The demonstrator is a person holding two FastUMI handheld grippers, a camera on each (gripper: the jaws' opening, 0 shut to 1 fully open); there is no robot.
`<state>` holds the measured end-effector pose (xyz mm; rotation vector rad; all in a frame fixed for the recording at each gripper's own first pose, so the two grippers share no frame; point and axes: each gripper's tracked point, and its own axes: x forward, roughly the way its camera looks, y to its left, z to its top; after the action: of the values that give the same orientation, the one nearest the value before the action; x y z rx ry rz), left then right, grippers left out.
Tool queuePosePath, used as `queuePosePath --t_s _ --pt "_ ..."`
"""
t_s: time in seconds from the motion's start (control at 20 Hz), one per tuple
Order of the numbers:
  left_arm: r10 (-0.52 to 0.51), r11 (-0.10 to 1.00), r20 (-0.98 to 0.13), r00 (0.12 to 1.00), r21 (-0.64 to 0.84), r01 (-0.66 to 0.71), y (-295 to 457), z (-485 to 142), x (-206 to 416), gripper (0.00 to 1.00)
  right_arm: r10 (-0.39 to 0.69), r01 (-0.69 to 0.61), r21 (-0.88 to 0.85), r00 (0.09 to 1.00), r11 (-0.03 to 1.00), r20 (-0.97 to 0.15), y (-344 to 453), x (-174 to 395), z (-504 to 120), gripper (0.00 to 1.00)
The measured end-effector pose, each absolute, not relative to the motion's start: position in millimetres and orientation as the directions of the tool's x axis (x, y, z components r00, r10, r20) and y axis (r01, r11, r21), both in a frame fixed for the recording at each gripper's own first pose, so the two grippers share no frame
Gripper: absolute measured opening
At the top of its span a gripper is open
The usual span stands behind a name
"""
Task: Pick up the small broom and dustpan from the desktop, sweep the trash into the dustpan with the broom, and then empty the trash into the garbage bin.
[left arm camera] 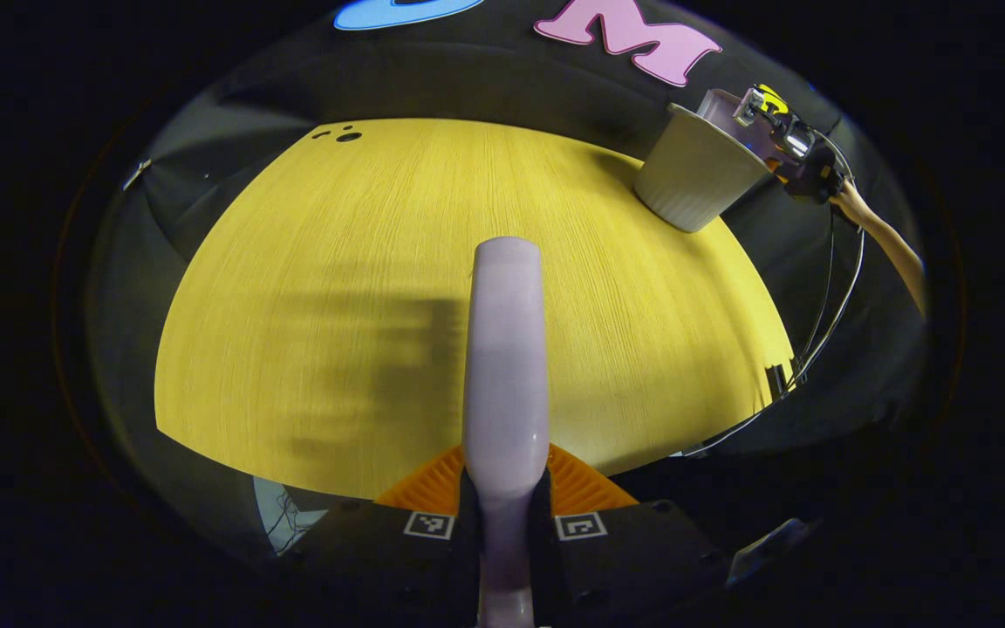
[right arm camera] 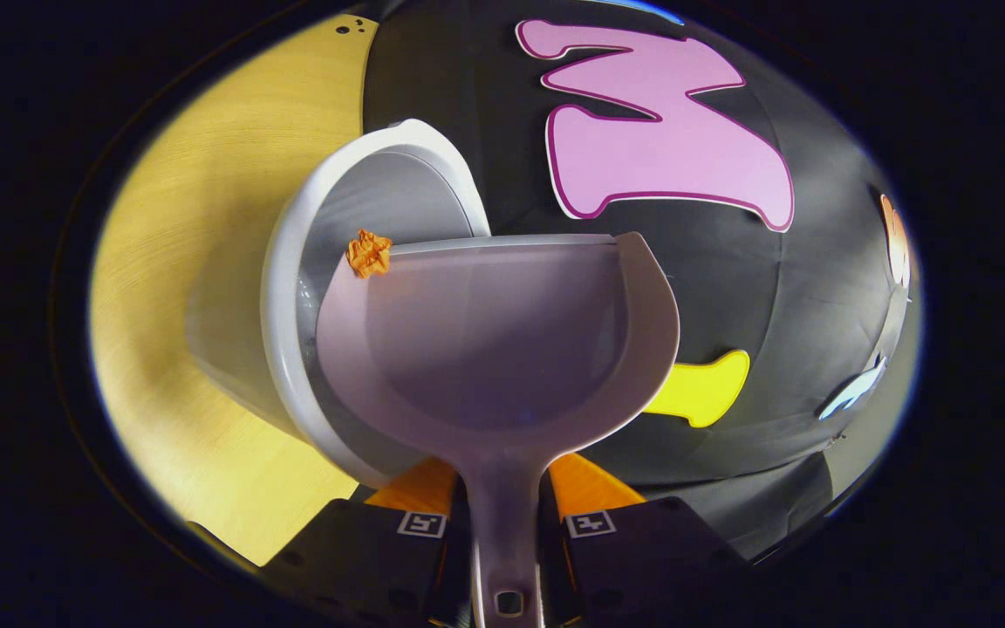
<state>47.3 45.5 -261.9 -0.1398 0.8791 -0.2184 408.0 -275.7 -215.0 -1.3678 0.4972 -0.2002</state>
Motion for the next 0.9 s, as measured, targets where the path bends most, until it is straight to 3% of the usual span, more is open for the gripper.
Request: queuePosePath --t_s 0.35,0.4,0.7,0.85,0.9 --pt "-0.238 0.971 -0.734 0.636 -0.204 0.127 45 -257 47 0.28 -0.424 -0.156 -0.960 0.872 0.234 -0.245 -279 404 -215 0.31" --pt "-0.229 0.973 -0.729 0.645 -0.195 0.124 44 -255 48 0.28 -0.430 -0.149 -0.949 0.864 0.276 -0.261 -280 400 -214 0.37" --pt "-0.203 0.979 -0.693 0.692 -0.166 0.121 45 -238 57 0.28 -0.410 -0.077 -0.771 0.811 0.632 -0.417 -275 378 -202 0.35" --pt "-0.202 0.979 -0.677 0.708 -0.161 0.125 39 -231 57 0.28 -0.387 -0.010 -0.668 0.810 0.744 -0.442 -271 370 -180 0.38" --pt "-0.202 0.979 -0.670 0.715 -0.161 0.127 36 -229 58 0.28 -0.376 0.008 -0.639 0.814 0.770 -0.443 -270 367 -174 0.35"
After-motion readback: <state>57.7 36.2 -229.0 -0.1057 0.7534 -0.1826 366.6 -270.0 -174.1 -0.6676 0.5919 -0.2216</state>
